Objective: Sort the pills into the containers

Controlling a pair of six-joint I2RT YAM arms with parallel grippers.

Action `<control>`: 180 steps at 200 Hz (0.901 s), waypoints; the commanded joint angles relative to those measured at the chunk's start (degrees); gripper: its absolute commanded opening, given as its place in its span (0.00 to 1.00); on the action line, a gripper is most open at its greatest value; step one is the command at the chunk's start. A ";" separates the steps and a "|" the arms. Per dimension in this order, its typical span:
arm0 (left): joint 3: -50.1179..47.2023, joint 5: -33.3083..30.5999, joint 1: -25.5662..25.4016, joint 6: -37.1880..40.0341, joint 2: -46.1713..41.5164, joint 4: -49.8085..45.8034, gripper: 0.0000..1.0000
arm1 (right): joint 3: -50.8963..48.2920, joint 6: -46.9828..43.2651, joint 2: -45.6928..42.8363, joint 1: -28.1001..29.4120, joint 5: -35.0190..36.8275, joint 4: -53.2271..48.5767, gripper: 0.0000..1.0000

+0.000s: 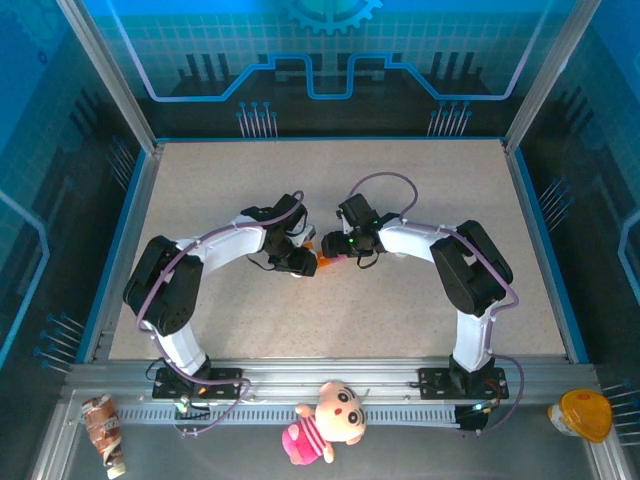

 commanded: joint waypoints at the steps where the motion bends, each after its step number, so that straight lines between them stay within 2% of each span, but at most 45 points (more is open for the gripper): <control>1: 1.24 0.40 0.42 1.59 -1.54 -1.80 0.00 | -1.10 0.53 1.85 1.11 0.59 -1.31 0.73; 180: 4.63 -0.69 0.46 2.67 3.83 -5.70 0.00 | -1.28 0.53 2.03 1.11 0.33 -1.14 0.73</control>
